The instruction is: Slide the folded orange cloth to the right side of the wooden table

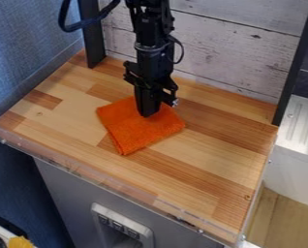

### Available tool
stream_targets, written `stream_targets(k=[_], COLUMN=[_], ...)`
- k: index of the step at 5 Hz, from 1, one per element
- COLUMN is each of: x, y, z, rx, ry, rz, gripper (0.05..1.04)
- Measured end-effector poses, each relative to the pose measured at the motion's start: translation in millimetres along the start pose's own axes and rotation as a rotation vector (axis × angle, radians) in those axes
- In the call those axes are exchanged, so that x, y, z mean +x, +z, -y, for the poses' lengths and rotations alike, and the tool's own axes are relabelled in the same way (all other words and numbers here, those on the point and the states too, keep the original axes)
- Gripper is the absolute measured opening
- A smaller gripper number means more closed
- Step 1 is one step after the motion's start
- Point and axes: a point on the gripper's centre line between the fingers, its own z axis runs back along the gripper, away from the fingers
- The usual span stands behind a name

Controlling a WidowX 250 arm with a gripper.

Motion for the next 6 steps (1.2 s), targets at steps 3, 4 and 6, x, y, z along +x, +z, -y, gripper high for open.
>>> stream_targets(k=[3,4,6], x=[0.1,3.4,17.9], y=[-13.1,-15.3,-16.3], z=[-3.3,7.7,44.1], rx=[0.045,0.05,0.045], ry=[0.01,0.032,0.12], rz=[0.027,0.03,0.055], gripper=[0.063,0.063,0.063])
